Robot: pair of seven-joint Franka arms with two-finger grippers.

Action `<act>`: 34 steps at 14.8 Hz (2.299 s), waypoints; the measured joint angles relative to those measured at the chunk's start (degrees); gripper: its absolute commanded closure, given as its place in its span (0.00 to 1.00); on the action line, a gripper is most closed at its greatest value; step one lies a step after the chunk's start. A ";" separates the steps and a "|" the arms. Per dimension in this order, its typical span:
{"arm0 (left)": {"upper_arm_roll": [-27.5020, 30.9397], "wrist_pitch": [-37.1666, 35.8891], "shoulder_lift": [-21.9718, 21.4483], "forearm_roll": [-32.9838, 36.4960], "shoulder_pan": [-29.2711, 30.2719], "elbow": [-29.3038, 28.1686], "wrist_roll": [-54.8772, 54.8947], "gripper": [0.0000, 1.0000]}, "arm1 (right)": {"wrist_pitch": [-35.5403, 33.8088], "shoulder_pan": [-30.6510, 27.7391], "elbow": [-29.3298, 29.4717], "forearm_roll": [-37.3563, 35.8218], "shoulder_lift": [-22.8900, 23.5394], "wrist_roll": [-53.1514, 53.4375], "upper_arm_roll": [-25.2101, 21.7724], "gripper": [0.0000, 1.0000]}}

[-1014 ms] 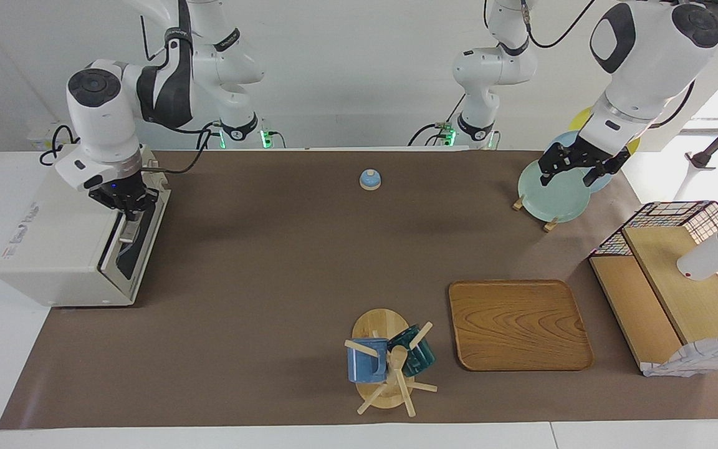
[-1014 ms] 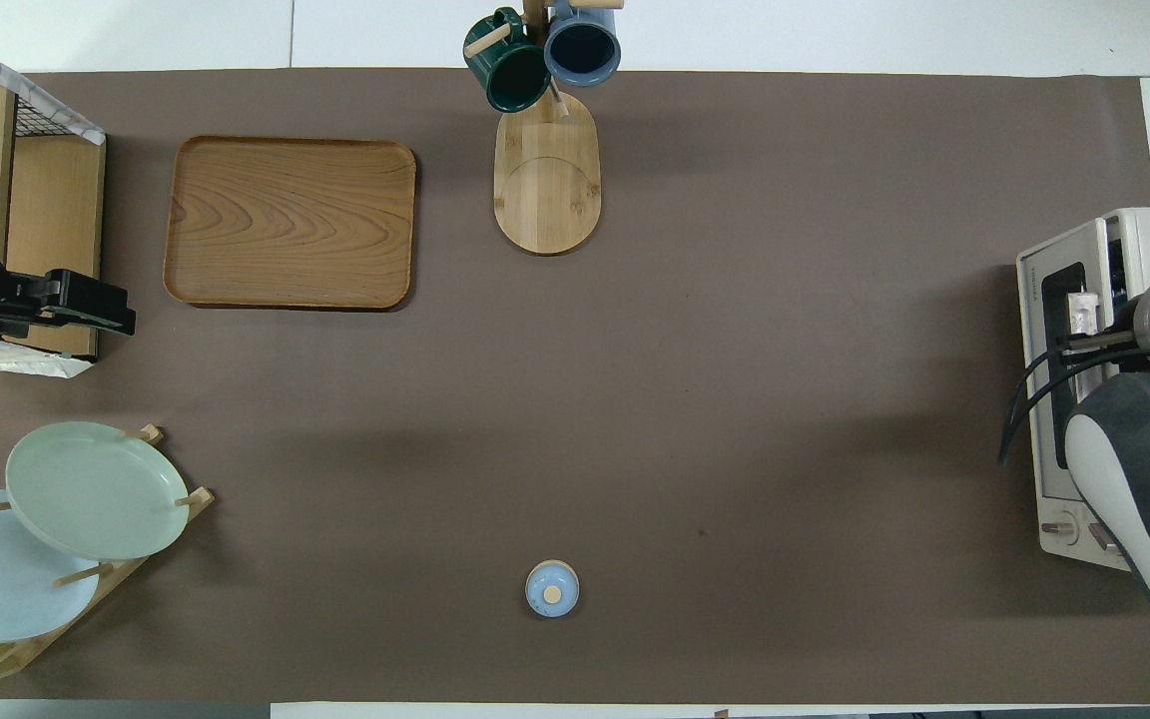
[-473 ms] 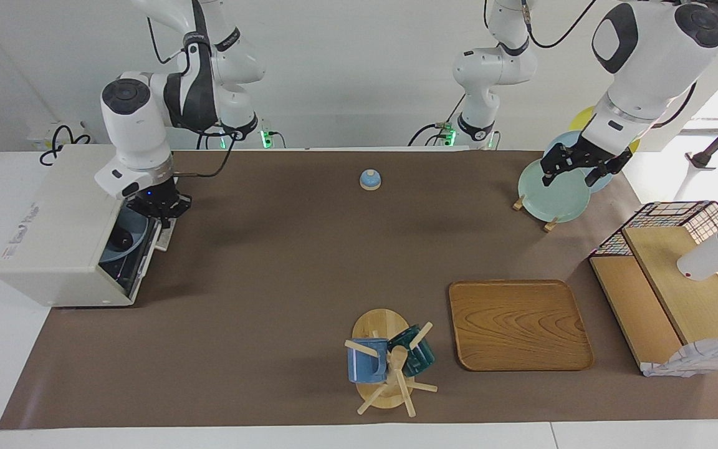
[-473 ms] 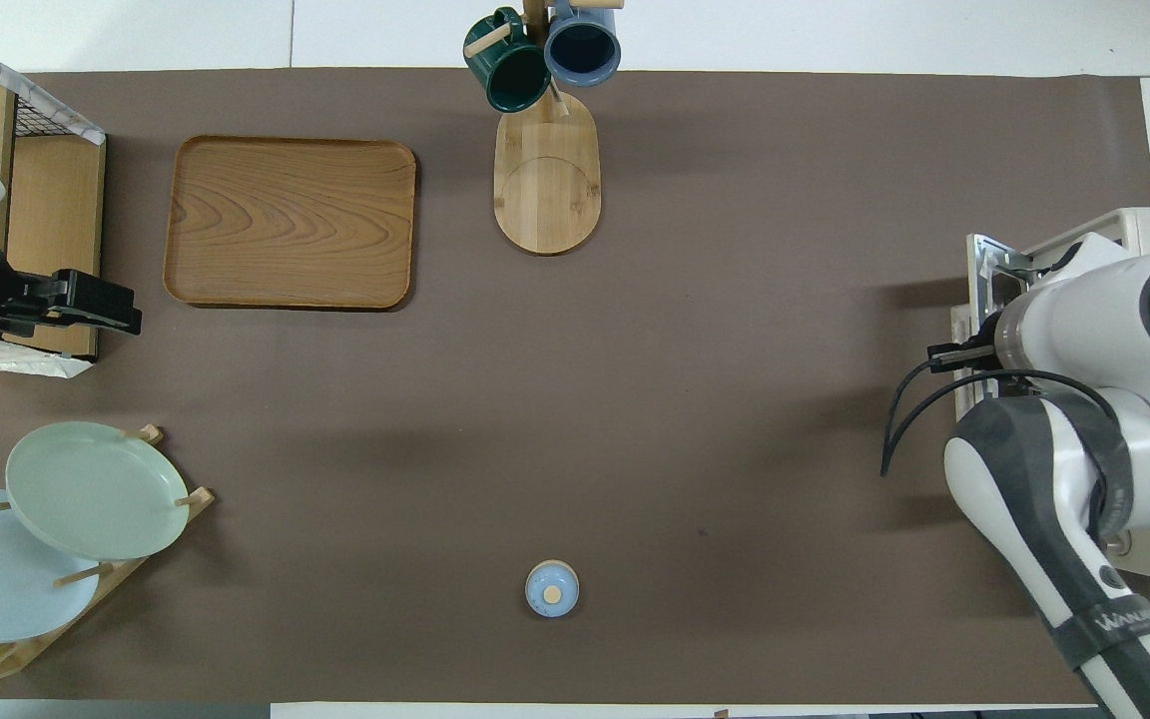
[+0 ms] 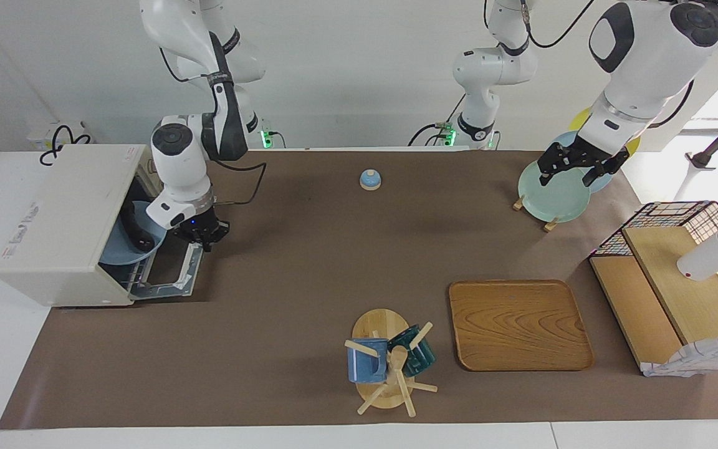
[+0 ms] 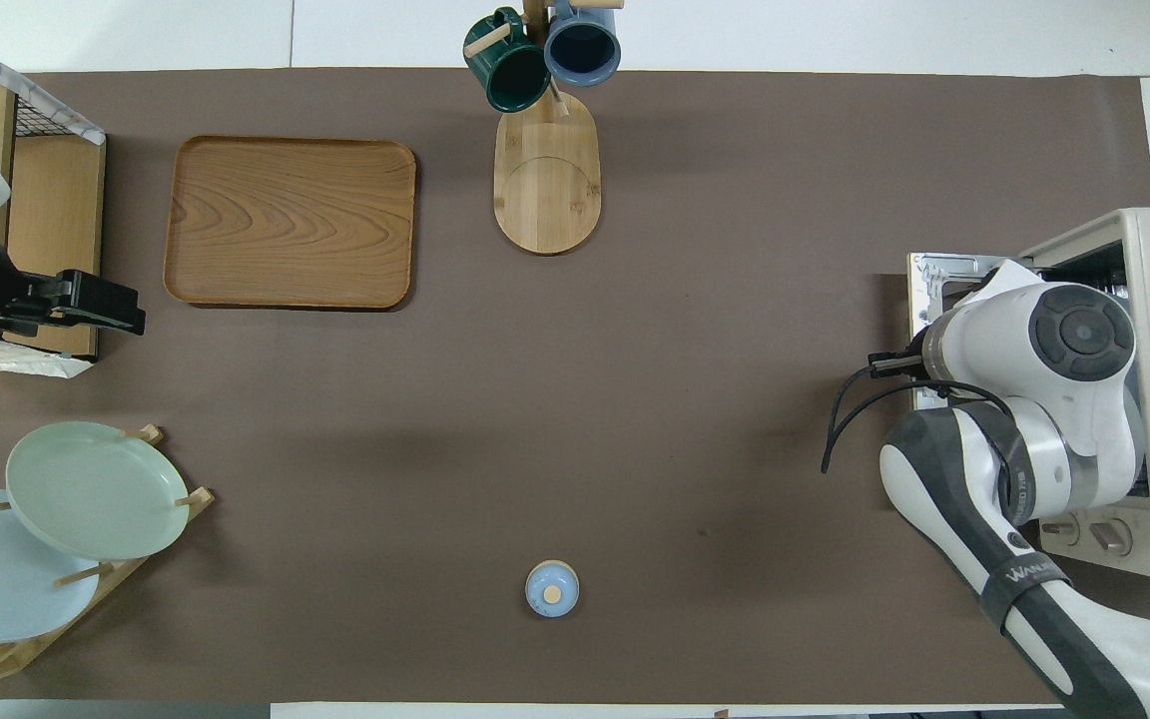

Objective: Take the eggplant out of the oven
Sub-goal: 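Reach the right gripper into the open oven toward the blue plate, then grasp the blue plate rim inside the oven with the right gripper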

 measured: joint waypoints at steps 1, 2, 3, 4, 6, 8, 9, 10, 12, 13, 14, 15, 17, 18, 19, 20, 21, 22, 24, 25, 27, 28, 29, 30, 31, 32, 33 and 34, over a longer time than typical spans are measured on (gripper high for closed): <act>0.00 0.00 0.00 0.00 0.00 0.00 -0.04 0.00 | 0.01 0.00 0.00 0.00 0.04 0.18 0.00 1.00; 0.00 0.00 0.00 0.00 0.00 0.00 -0.07 0.00 | 0.01 0.00 0.00 0.00 0.03 0.32 0.00 1.00; -0.01 0.01 -0.01 0.00 0.00 0.00 -0.08 0.00 | 0.01 0.00 0.00 0.00 0.03 0.37 0.00 1.00; -0.02 0.03 -0.01 0.00 0.00 0.00 -0.09 0.00 | 0.02 0.00 -0.02 0.00 0.03 0.40 0.00 1.00; -0.05 0.19 -0.02 0.00 0.00 0.00 -0.10 0.00 | 0.09 0.00 -0.09 0.00 0.14 0.52 0.00 1.00; -0.08 0.40 -0.04 0.00 -0.01 0.00 -0.11 0.00 | 0.38 0.00 -0.11 0.00 0.59 1.09 0.00 1.00; -0.10 0.57 -0.04 0.00 -0.01 0.00 -0.11 0.00 | 0.53 0.00 -0.11 0.00 0.82 1.26 0.00 1.00; -0.11 0.79 -0.04 0.00 -0.01 0.00 -0.11 0.00 | 0.65 0.00 -0.11 0.00 1.02 1.45 0.00 1.00; -0.17 1.11 -0.04 0.00 -0.05 -0.02 -0.11 0.00 | 0.74 0.07 -0.11 -0.02 1.22 1.92 0.01 1.00; -0.21 1.24 -0.04 0.00 -0.13 -0.07 -0.11 0.00 | 0.72 0.25 -0.17 -0.12 1.23 2.22 -0.07 1.00; -0.26 1.56 -0.04 0.00 -0.19 -0.21 -0.11 0.00 | 0.58 0.62 -0.35 -0.29 1.23 3.25 -0.31 1.00; -0.30 2.09 -0.10 0.00 -0.21 -0.55 -0.11 0.00 | 0.32 1.19 -0.60 -0.48 1.23 4.65 -0.52 1.00; -0.37 3.34 -0.28 0.00 -0.27 -1.97 -0.11 0.00 | -0.05 3.19 -0.82 -0.90 1.23 7.61 -0.70 1.00; -0.40 4.24 -0.33 0.00 -0.46 -2.85 -0.11 0.00 | -0.31 4.09 -0.82 -1.01 1.19 8.58 -0.70 1.00; -0.40 4.89 -0.34 0.00 -0.71 -3.60 -0.11 0.00 | -0.63 4.49 -0.77 -1.03 1.11 8.92 -0.70 1.00; -0.41 5.38 -0.36 0.00 -0.92 -4.27 -0.12 0.00 | -1.30 4.50 -0.47 -1.04 0.98 9.00 -0.74 0.47; -0.45 5.67 -0.39 0.00 -0.97 -4.86 -0.12 0.00 | -2.03 4.43 0.11 -1.04 0.86 9.14 -0.89 0.34; -0.45 6.07 -0.41 0.00 -0.96 -5.44 -0.12 0.00 | -2.64 4.43 0.85 -1.04 0.68 9.24 -1.04 0.29; -0.46 7.36 -0.52 0.00 -0.96 -6.71 -0.12 0.00 | -6.00 4.50 2.80 -1.14 -0.15 9.00 -1.07 0.29; -0.46 8.00 -0.62 0.00 -0.96 -7.43 -0.12 0.00 | -9.57 4.55 4.32 -1.21 -0.89 8.21 -1.06 0.29; -0.49 8.95 -0.83 0.00 -0.98 -8.72 -0.11 0.00 | -18.54 4.48 8.22 -1.35 -2.86 6.29 -1.13 0.29; -0.55 9.30 -0.97 0.00 -1.03 -9.30 -0.11 0.00 | -21.76 4.35 9.68 -1.54 -3.76 5.80 -1.27 0.30; -0.61 9.83 -1.11 0.00 -1.07 -9.91 -0.11 0.00 | -23.39 3.99 10.33 -1.69 -4.46 5.17 -1.47 0.33; -0.65 10.23 -1.20 0.00 -1.11 -10.46 -0.11 0.00 | -23.79 3.10 10.31 -1.86 -4.84 4.14 -1.59 0.34; -0.66 10.51 -1.24 0.00 -1.13 -10.89 -0.11 0.00 | -23.47 1.90 9.97 -1.93 -4.88 2.34 -1.69 0.36; -0.66 10.80 -1.25 0.00 -1.15 -11.17 -0.11 0.00 | -22.09 0.83 9.20 -1.94 -4.83 0.36 -1.82 0.38; -0.66 11.01 -1.25 0.00 -1.17 -11.36 -0.11 0.00 | -20.23 -0.05 8.12 -1.95 -4.82 -1.32 -1.91 0.38; -0.66 11.14 -1.25 0.00 -1.17 -11.49 -0.11 0.00 | -18.44 -0.72 6.94 -1.97 -4.82 -2.99 -1.95 0.40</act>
